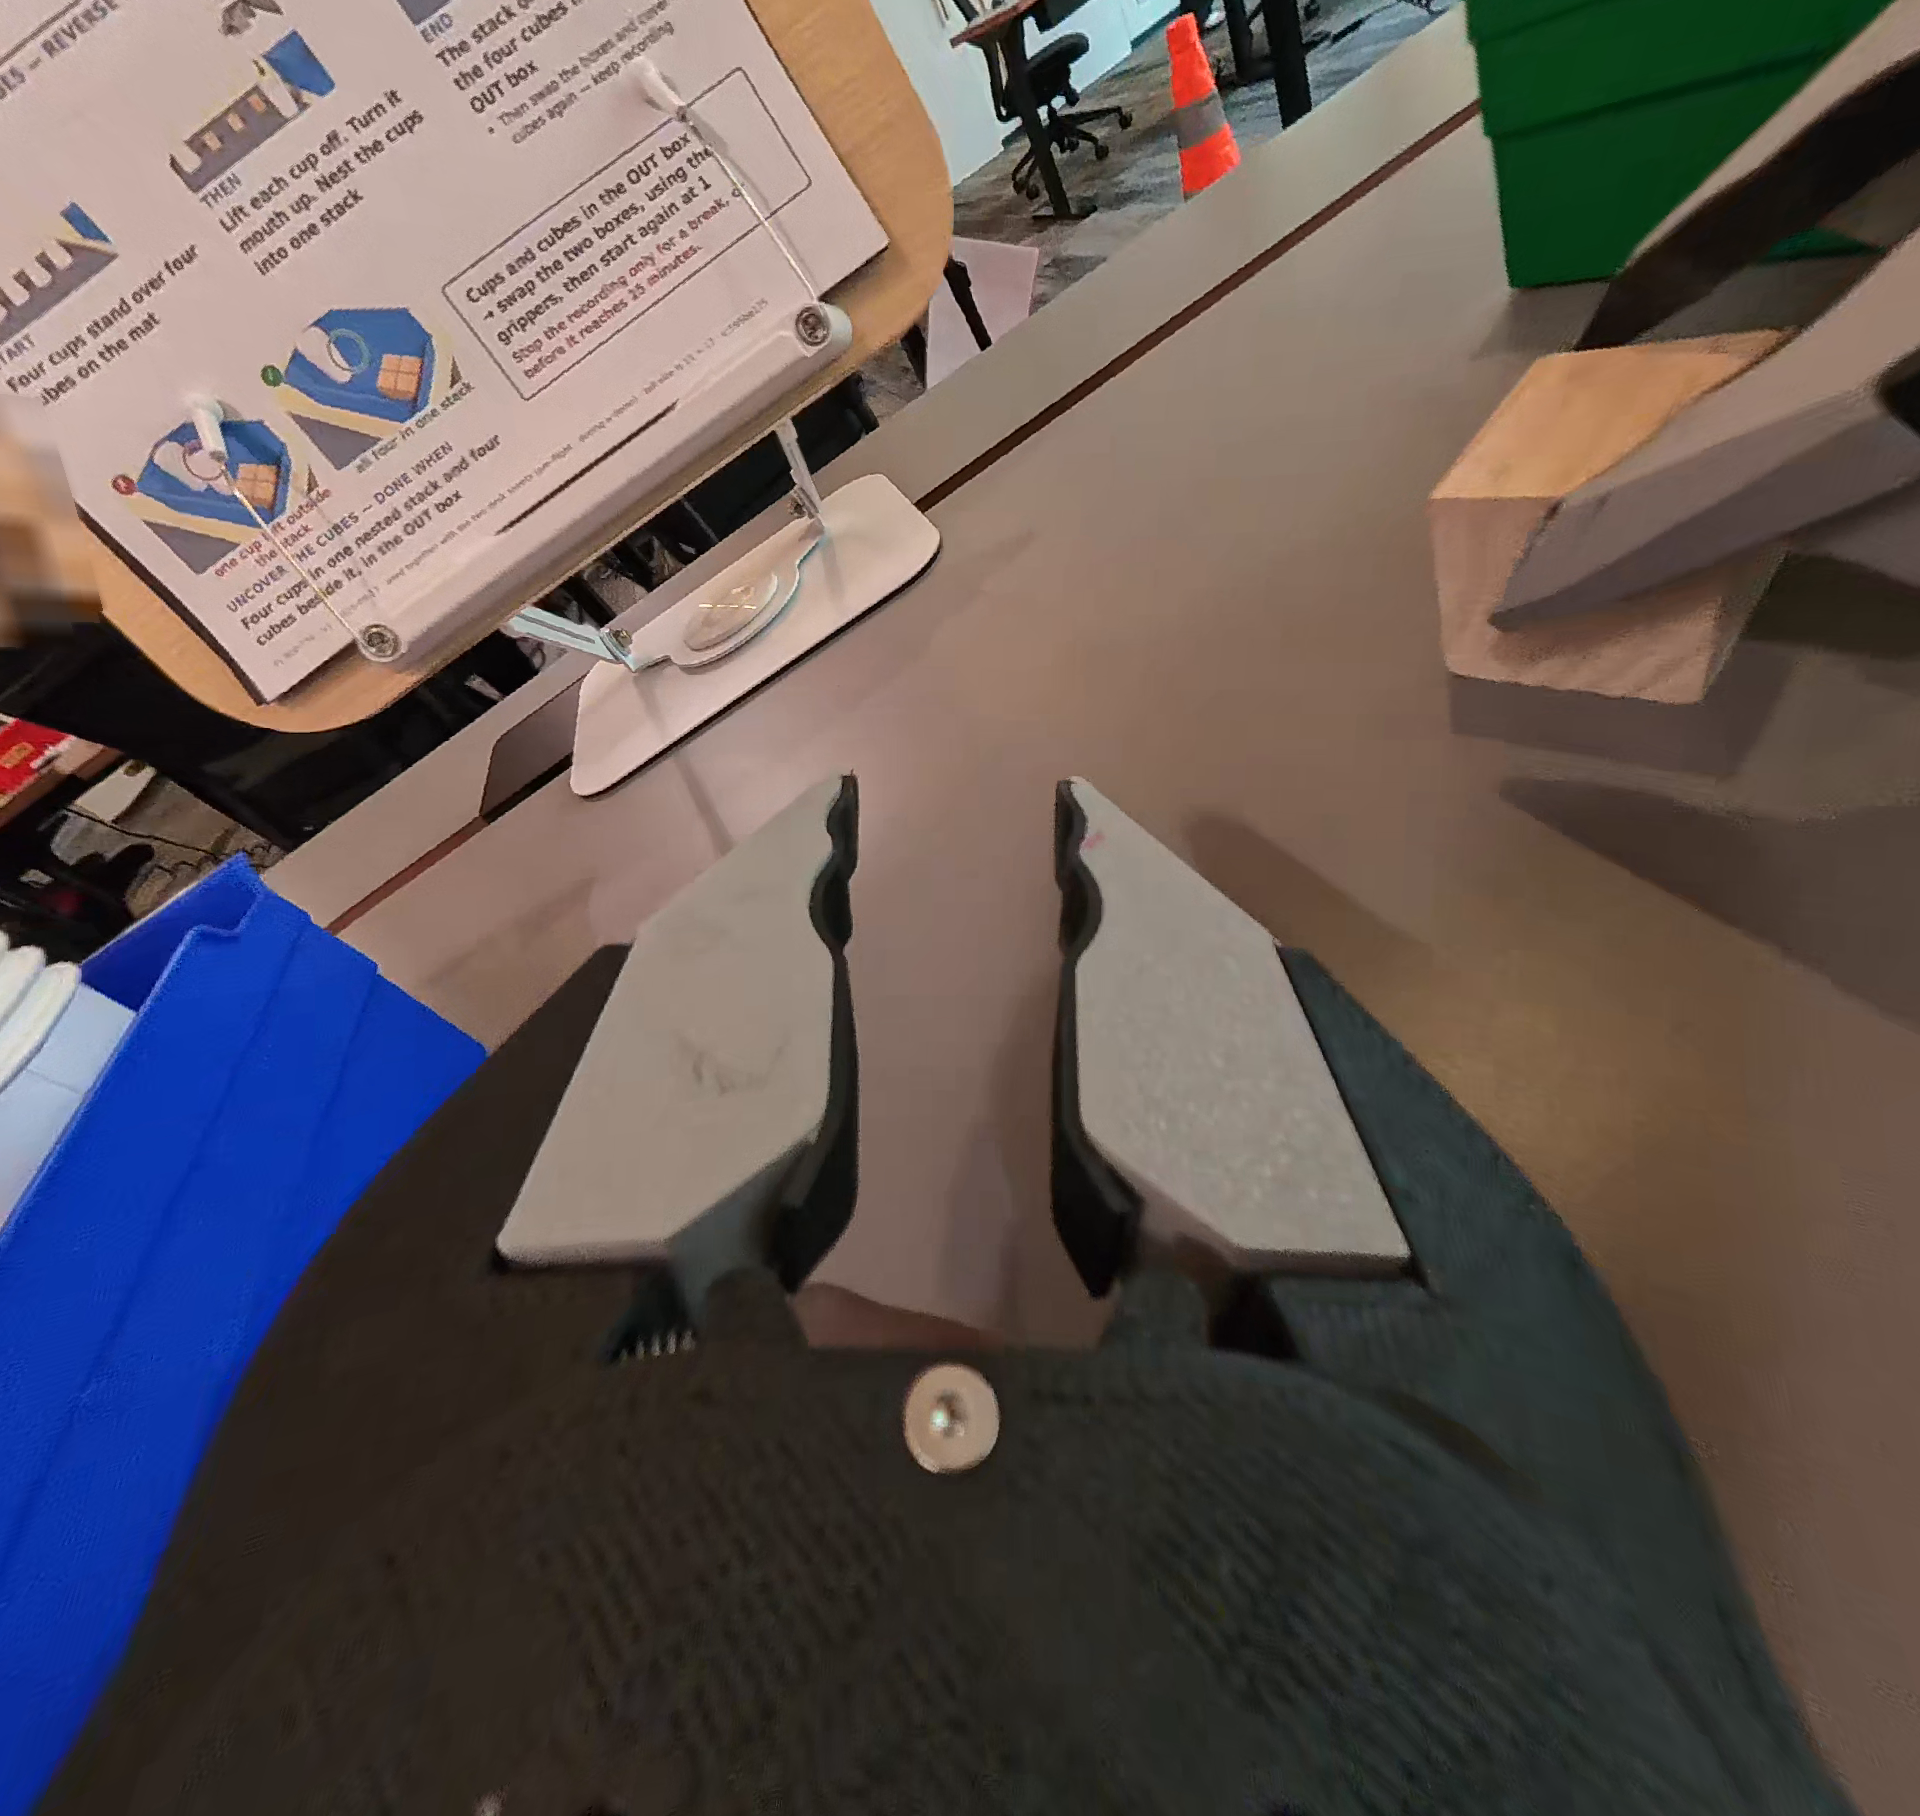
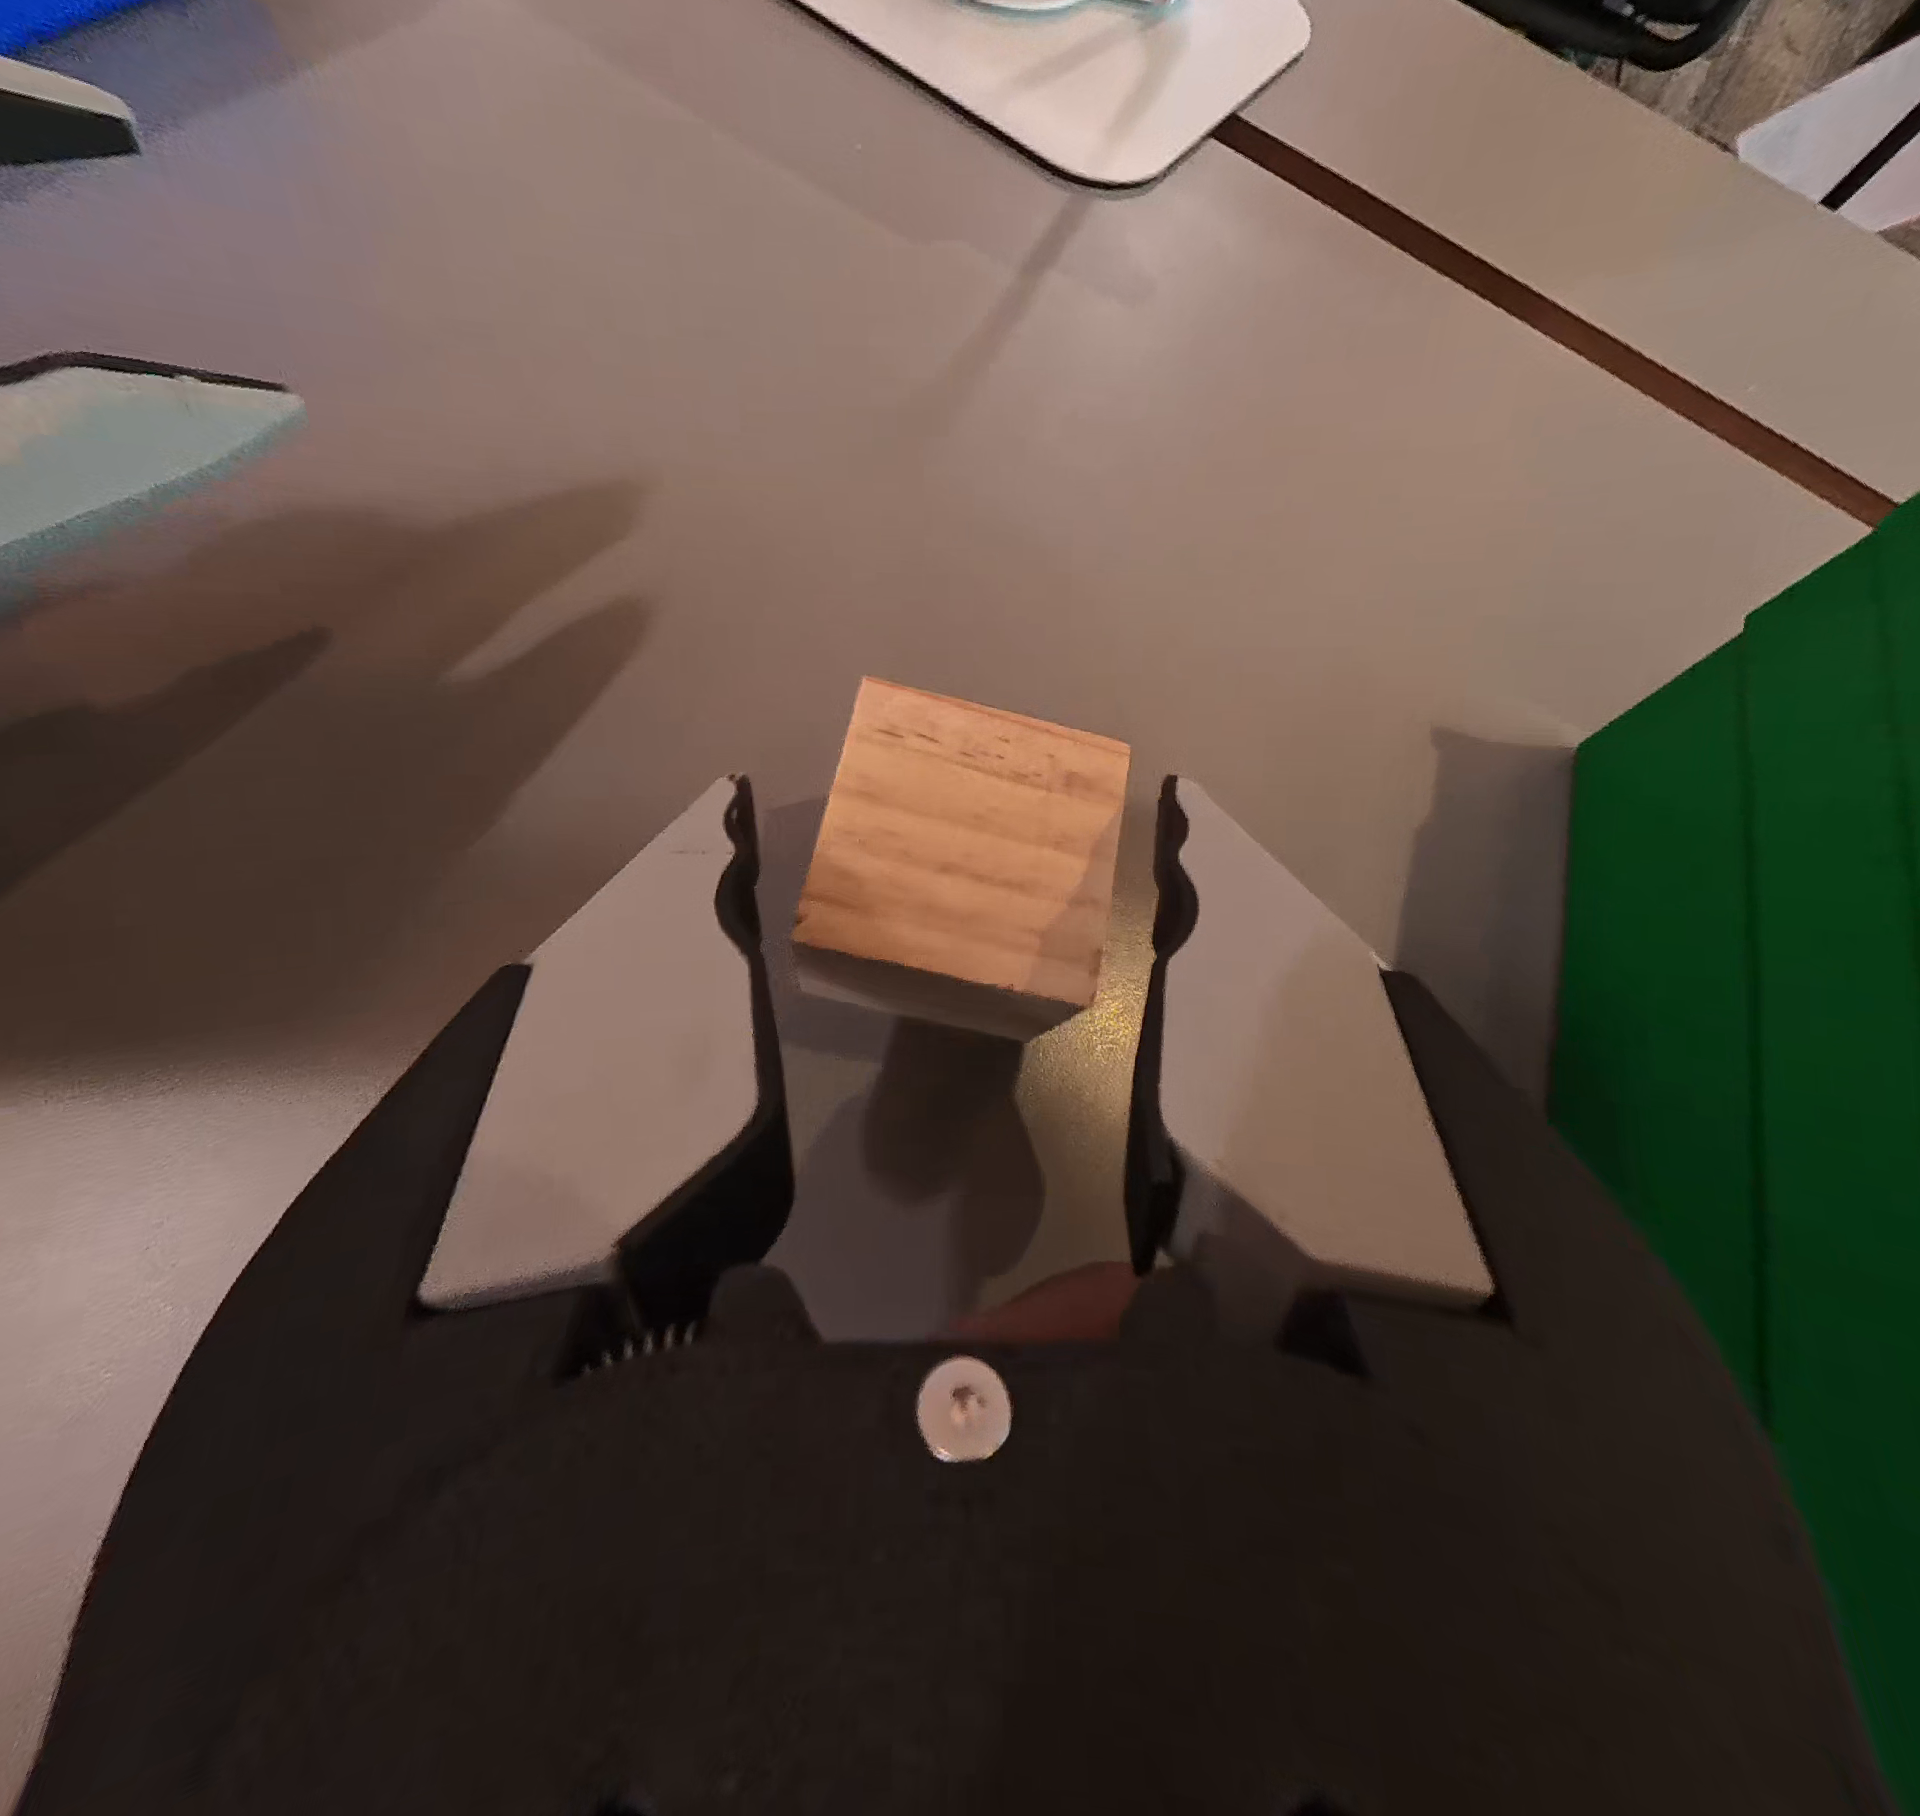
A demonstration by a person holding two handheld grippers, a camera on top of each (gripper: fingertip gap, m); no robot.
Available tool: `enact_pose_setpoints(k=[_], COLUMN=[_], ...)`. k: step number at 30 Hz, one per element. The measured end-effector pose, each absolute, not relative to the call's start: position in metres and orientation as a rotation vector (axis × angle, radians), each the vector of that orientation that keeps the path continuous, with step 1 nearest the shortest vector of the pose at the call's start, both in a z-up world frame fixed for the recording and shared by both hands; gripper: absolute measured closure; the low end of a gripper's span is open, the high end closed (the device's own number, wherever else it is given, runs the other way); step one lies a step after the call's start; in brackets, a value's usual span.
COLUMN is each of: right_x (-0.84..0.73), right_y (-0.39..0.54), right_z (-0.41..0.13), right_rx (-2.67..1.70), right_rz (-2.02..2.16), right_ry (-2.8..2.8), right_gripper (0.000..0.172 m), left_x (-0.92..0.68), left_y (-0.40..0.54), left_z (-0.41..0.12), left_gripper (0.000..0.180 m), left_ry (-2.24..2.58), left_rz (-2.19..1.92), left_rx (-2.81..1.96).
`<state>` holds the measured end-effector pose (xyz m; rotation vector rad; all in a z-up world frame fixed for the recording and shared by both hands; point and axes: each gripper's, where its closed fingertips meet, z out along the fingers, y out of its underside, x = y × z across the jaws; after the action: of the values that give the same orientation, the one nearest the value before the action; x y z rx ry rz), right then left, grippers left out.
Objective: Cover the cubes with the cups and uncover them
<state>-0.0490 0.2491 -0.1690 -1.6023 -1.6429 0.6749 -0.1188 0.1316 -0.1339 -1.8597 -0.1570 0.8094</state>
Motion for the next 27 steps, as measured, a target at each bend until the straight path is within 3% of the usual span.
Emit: enact_pose_setpoints(k=[5,11,15,17,19,20,21,22,27], right_x=[-0.021,0.087,0.132,0.134,0.128,0.126,0.122,0.117,0.114], right_y=[0.245,0.286,0.333,0.339,0.347,0.355,0.359,0.357,0.366], right_z=[-0.124,-0.071,-0.095,-0.114,-0.126,-0.132,-0.137,-0.143,-0.143], right_rx=[-1.535,-1.459,-1.575,-1.635,-1.645,-1.648,-1.652,-1.683,-1.727], right_rz=[0.856,0.77,0.642,0.619,0.535,0.459,0.426,0.451,0.324], right_ry=[-1.461,-1.185,-1.216,-1.272,-1.278,-1.261,-1.265,-1.269,-1.106], right_gripper=[0.095,0.112,0.089,0.087,0.107,0.133,0.144,0.167,0.166], left_x=[-0.124,-0.122,-0.119,-0.119,-0.119,-0.12,-0.12,-0.121,-0.126], left_y=[0.127,0.128,0.13,0.131,0.131,0.13,0.129,0.127,0.118], left_z=[-0.13,-0.133,-0.135,-0.136,-0.136,-0.136,-0.135,-0.135,-0.132], left_gripper=[0.144,0.144,0.144,0.144,0.144,0.144,0.144,0.144,0.152], left_ry=[-0.216,-0.204,-0.175,-0.168,-0.169,-0.174,-0.181,-0.189,-0.251], left_rz=[0.756,0.762,0.78,0.788,0.794,0.797,0.8,0.803,0.787], left_rx=[-1.835,-1.857,-1.87,-1.877,-1.877,-1.874,-1.871,-1.87,-1.846])
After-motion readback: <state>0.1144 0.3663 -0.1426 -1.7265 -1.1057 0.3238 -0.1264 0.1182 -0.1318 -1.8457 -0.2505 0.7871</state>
